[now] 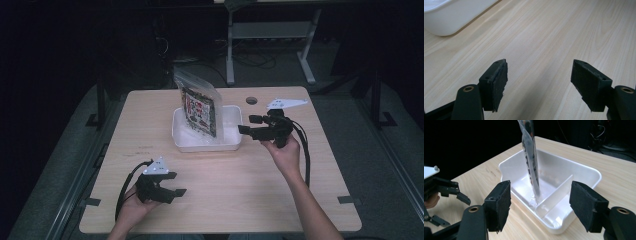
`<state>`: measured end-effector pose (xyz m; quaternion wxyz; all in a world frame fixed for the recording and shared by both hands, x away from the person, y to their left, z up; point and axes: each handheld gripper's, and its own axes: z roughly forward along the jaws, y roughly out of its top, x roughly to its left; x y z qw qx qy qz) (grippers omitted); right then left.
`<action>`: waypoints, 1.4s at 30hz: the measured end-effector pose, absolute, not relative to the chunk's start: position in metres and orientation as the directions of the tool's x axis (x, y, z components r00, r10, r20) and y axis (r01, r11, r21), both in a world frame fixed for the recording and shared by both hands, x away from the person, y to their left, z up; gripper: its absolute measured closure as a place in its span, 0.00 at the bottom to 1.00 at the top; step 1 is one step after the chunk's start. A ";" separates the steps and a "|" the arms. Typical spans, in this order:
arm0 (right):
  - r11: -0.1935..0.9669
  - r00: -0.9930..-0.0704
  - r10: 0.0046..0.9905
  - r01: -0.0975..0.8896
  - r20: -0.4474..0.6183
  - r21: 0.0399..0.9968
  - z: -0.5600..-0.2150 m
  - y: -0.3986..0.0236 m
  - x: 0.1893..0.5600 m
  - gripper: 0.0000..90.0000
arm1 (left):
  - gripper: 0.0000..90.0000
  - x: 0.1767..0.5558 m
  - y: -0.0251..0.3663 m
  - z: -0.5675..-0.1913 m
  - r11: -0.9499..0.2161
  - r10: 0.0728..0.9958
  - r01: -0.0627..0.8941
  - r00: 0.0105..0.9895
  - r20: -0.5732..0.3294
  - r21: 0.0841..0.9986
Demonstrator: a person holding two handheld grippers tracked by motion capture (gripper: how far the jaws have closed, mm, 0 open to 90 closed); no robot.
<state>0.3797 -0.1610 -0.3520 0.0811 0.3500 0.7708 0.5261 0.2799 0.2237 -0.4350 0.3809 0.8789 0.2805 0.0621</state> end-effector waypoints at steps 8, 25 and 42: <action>0.197 -0.734 0.626 0.476 0.264 0.857 -0.359 -0.173 0.372 0.34 | 0.31 0.280 0.224 -0.435 -0.558 0.540 0.443 0.836 -0.098 0.702; 0.202 -0.719 0.628 0.520 0.297 0.830 -0.374 -0.197 0.352 0.32 | 0.31 0.280 0.224 -0.435 -0.567 0.543 0.438 0.836 -0.083 0.697; 0.239 -0.710 0.632 0.560 0.310 0.793 -0.391 -0.221 0.329 0.30 | 0.30 0.280 0.222 -0.436 -0.571 0.537 0.435 0.839 -0.084 0.696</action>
